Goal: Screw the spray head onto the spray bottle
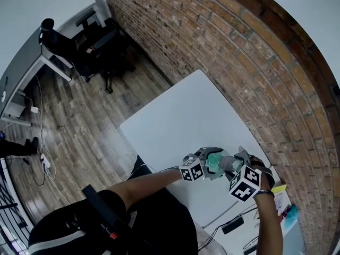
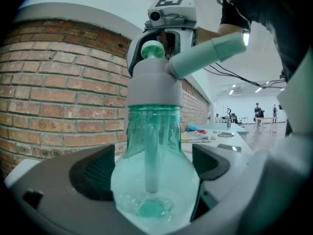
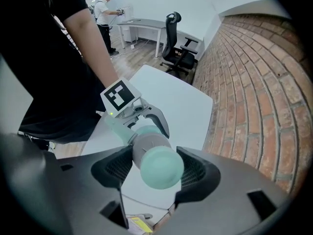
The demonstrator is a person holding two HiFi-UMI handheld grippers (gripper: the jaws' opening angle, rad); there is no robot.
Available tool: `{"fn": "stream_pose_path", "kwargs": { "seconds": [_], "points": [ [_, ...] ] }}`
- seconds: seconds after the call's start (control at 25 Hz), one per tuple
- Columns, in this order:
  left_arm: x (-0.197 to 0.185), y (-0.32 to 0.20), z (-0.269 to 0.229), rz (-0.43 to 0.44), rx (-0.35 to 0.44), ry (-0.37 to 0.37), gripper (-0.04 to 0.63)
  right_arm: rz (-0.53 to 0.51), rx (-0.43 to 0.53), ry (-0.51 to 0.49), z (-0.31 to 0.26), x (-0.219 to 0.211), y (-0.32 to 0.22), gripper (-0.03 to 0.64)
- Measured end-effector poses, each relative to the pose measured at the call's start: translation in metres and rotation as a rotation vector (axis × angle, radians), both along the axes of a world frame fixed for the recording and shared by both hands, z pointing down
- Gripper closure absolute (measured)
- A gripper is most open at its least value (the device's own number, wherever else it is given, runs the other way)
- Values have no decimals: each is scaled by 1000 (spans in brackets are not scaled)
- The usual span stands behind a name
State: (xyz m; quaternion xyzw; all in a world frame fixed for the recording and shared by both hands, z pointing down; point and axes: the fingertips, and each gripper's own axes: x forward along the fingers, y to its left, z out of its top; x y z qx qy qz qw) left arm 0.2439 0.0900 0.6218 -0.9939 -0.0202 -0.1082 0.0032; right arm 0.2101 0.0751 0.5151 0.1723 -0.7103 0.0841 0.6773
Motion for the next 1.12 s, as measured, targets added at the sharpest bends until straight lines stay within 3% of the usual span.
{"fn": "stream_pose_path", "kwargs": {
  "seconds": [0.16,0.4,0.56,0.92,1.12],
  "points": [
    [1,1,0,3,-2,1,109,-76,13,4,-15,6,1,338],
    [0,-1,-1,-1,-5,0,109,-304,8,2,-35,7,4,337],
    [1,-1,1,0,-8,1,109,-419,-8,90,-21,10,5,339],
    [1,0,0,-3,-7,6,109,-651,-46,135,1,-2,10,339],
    [2,1,2,-2,-8,4,109,-725,-66,167,11,-1,13,345]
  ]
}}
